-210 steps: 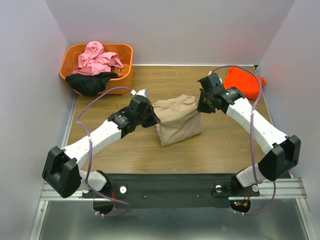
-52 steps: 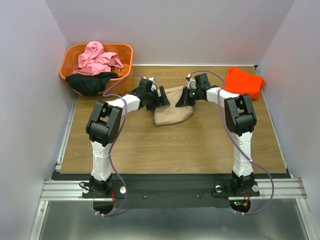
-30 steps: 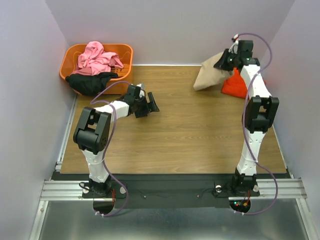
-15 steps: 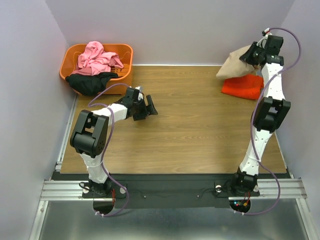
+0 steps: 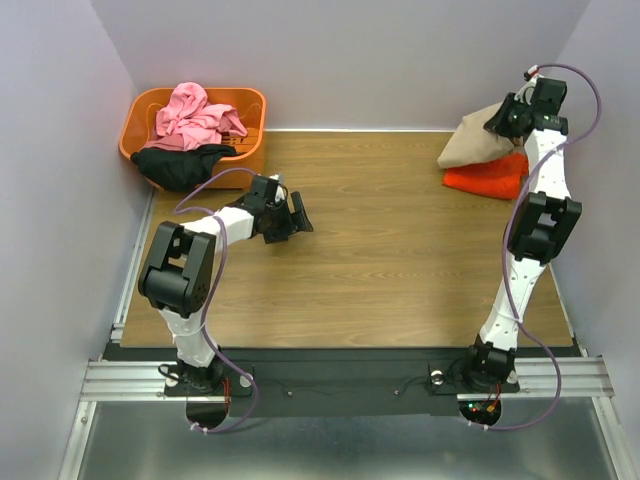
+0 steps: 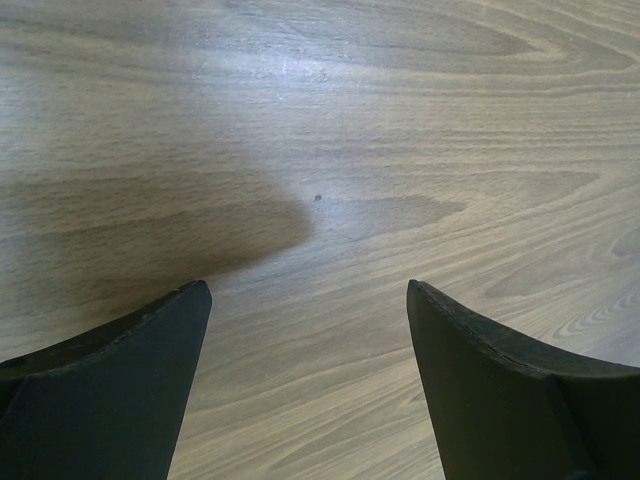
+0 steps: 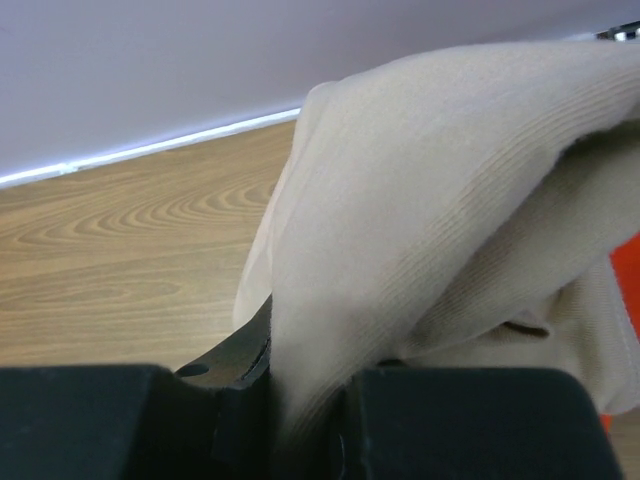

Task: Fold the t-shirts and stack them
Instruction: Neatly place the folded tshirt to the corner

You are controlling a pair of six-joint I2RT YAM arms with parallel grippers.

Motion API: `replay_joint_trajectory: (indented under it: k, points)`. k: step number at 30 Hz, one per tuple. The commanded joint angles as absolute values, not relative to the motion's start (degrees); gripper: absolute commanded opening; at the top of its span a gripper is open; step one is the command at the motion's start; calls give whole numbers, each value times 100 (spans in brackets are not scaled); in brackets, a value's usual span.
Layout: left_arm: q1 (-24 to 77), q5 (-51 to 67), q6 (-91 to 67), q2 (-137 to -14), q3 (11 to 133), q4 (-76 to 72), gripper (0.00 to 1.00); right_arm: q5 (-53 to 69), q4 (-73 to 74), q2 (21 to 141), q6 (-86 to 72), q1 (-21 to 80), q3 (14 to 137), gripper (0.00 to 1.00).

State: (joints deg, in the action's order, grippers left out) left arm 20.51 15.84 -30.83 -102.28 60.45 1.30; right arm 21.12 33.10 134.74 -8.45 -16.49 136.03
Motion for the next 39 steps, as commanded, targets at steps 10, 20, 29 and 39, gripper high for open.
replay_joint_trajectory:
  k: [10, 20, 29, 39]
  points:
    - [2065, 1301, -2936, -9264, 6135, 492, 92, 598, 3050, 13158, -114, -1749, 12868, 85]
    - [2074, 958, -2918, -8631, 6091, 694, 92, 71, 3041, 12130, -70, -1758, 12112, 100]
    - [2066, 791, -2874, -8104, 5924, 800, 93, -62, 2997, 10917, -53, -1749, 11207, 100]
    - [2074, 414, -2883, -7348, 5696, 782, 93, 1458, 2382, 9203, -905, -1495, 9274, 100]
